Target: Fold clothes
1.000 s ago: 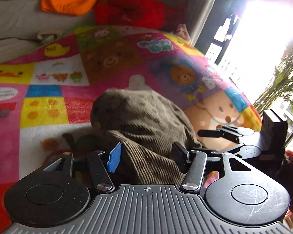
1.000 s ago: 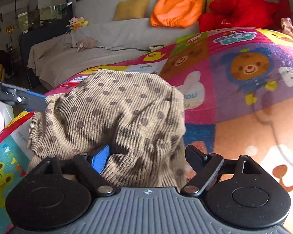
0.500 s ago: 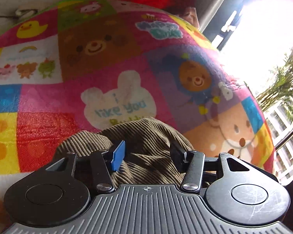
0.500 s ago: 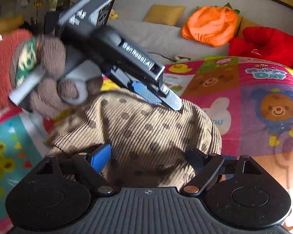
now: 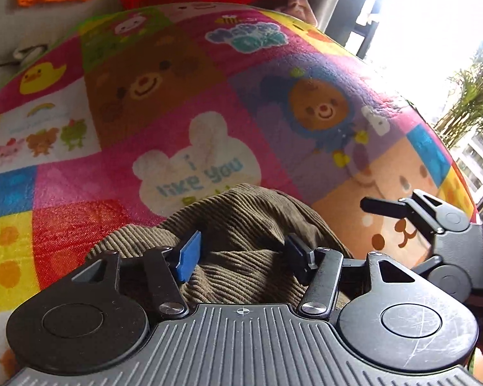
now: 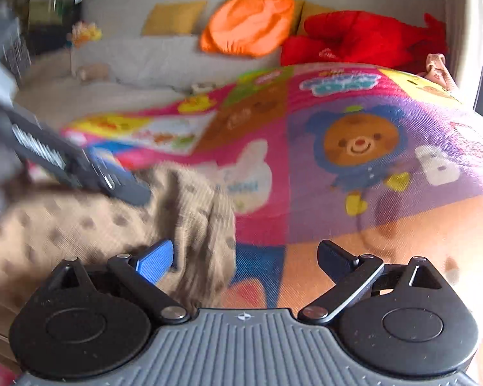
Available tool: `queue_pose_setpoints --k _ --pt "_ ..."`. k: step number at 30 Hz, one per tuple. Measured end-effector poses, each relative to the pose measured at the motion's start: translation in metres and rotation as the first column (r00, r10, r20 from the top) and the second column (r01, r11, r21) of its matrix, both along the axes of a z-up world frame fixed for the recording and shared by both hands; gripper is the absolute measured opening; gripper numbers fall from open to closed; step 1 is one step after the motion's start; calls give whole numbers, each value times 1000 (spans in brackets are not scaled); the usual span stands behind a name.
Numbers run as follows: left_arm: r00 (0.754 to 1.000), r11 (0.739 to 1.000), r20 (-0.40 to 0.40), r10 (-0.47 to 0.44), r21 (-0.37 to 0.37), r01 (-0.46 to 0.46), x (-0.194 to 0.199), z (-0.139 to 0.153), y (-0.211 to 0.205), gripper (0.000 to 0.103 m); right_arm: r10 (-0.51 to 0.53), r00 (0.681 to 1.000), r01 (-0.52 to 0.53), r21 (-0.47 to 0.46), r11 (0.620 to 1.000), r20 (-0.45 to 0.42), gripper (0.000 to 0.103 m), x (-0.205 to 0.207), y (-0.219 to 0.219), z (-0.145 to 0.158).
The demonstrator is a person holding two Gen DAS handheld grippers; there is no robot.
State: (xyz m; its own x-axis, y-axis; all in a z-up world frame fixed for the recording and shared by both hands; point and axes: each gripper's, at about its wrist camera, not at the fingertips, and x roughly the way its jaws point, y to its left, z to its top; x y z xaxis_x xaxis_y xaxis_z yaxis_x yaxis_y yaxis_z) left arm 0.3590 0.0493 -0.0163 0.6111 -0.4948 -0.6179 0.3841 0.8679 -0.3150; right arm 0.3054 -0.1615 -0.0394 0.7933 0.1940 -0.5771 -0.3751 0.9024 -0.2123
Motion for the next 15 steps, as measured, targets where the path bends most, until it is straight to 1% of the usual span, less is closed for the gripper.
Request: queue_pose_setpoints --k 1,2,3,4,5,7,8,10,13,15 --pt "1000 1000 16 5 4 -5 -6 4 1 62 -3 1000 4 -48 999 9 99 1 3 -11" --pt "999 1000 34 16 10 -16 -14 9 2 62 -3 1000 4 -49 999 23 100 0 2 -15" --pt "998 999 55 33 14 -34 -25 14 3 62 -13 1000 13 -38 999 21 100 0 -2 -13" --pt "995 999 82 52 10 -53 -40 20 5 68 -26 1000 27 -37 999 14 100 0 -4 -12" --pt "992 997 107 71 3 -72 -57 25 6 75 -26 1000 27 -43 999 13 100 -1 -6 -13" --pt "982 991 137 130 10 -132 -93 27 8 82 -31 1000 31 -37 999 6 100 -4 -12 -14" --pt "978 987 141 154 16 -158 -110 25 8 83 -35 999 35 -28 999 0 100 -6 -15 -14" --pt "979 985 122 163 27 -168 -136 14 4 83 -42 999 42 -10 999 -15 100 -9 -20 -13" --pt "991 991 65 120 57 -124 -164 -4 -6 85 -55 998 55 5 998 -30 101 -14 -23 -14" --pt "993 987 51 106 116 -112 -169 -17 -13 85 -68 997 69 8 998 -36 101 -20 -23 -14"
